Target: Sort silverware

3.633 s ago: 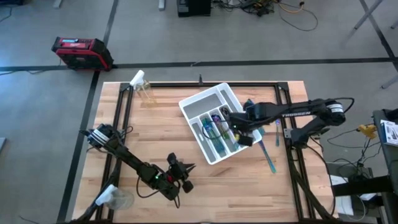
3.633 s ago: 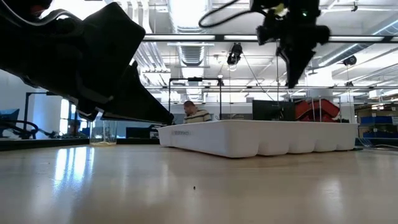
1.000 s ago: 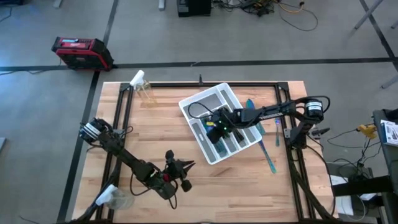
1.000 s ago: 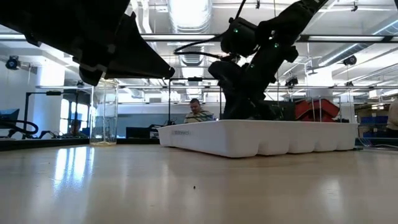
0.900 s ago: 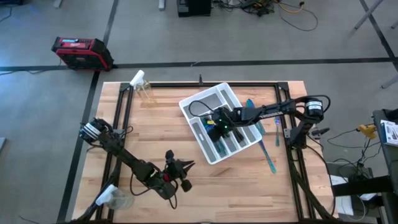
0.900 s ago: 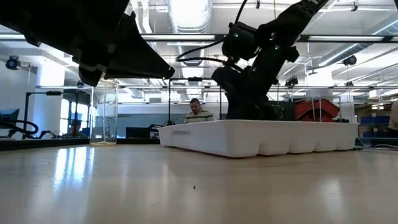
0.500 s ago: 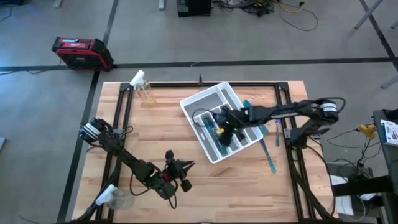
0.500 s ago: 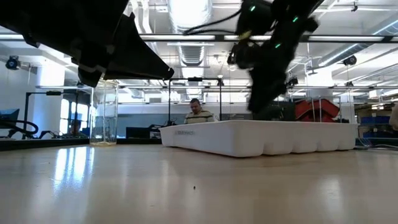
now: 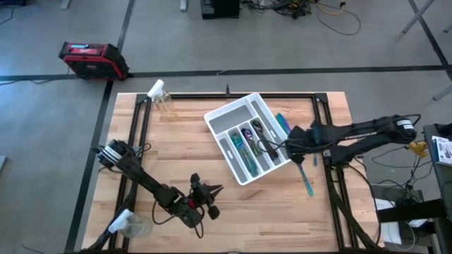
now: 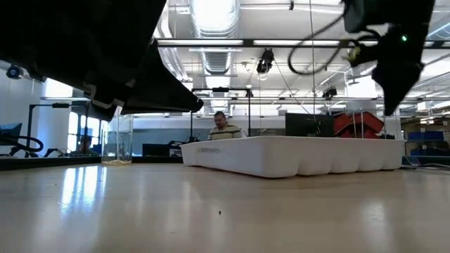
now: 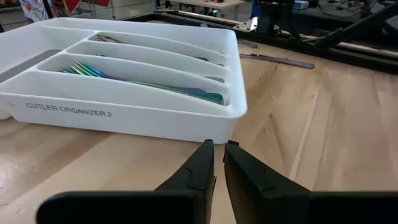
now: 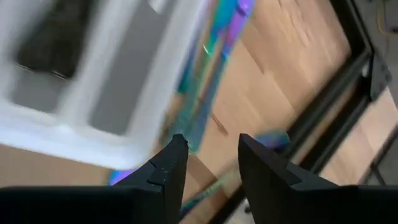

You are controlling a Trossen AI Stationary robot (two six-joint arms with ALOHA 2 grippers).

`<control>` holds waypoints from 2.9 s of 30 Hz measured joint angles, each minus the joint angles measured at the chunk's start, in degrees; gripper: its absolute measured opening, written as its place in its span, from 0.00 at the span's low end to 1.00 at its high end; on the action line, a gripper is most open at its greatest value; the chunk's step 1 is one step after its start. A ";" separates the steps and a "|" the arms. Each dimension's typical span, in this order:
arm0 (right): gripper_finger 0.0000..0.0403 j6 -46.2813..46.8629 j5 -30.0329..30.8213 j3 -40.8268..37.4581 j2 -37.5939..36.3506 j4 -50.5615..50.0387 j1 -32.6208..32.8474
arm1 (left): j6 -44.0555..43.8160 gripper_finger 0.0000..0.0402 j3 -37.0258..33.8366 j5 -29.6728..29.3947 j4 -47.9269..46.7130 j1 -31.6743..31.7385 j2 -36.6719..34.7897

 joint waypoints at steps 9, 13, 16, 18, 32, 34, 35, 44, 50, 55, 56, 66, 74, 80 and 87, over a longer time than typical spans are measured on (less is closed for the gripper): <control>0.28 3.54 -1.92 -10.91 0.55 7.14 -14.98 | -0.17 0.06 0.00 -0.05 0.86 -0.09 0.20; 0.29 0.86 -3.12 -10.90 2.17 10.20 -22.04 | -0.65 0.06 0.00 1.22 1.01 -0.09 0.20; 0.29 0.91 -3.14 -11.02 4.17 12.03 -26.92 | -0.75 0.06 0.00 1.68 1.28 -0.09 0.20; 0.28 0.94 -3.11 -11.44 5.97 12.64 -30.40 | -1.20 0.06 0.00 1.81 1.54 -0.09 0.29; 0.30 3.73 -14.76 -15.57 12.36 17.20 -42.75 | -0.79 0.06 0.00 4.89 1.05 -1.24 0.64; 0.28 2.19 -16.89 -15.52 12.35 18.58 -42.82 | -0.72 0.06 0.00 4.82 1.15 -1.22 0.64; 0.27 1.82 -17.84 -15.46 12.36 18.98 -42.82 | -0.70 0.06 0.00 4.82 1.03 -1.22 0.64; 0.07 -0.84 -23.57 -15.48 10.37 22.83 -40.90 | -0.61 0.06 0.00 4.78 0.89 -1.99 0.54; 0.01 -3.74 -27.00 -14.76 8.31 27.91 -38.98 | -0.17 0.06 0.00 4.76 0.91 -1.98 -0.42; 0.01 -8.83 -27.06 -15.08 8.29 30.60 -37.95 | 1.40 0.06 0.00 4.75 0.89 -2.07 -2.03; 0.00 -9.25 -26.22 -15.11 8.28 31.19 -37.85 | 1.80 0.06 -0.01 4.74 0.78 -2.08 -2.29; 0.00 -11.01 -16.75 -14.04 6.07 29.94 -38.99 | 2.28 0.06 -0.01 4.41 -1.31 -3.19 -4.74; 0.00 -12.19 -15.97 -13.86 1.00 29.74 -38.95 | 2.14 0.06 0.00 4.36 -1.26 -3.21 -4.94; 0.00 -12.49 -15.31 -13.67 -4.36 29.41 -38.95 | 1.99 0.06 -0.02 4.34 -1.31 -3.19 -4.98; 0.00 -13.10 -16.50 -13.67 -7.28 28.61 -38.27 | 1.97 0.06 -0.02 4.34 -1.18 -3.19 -4.98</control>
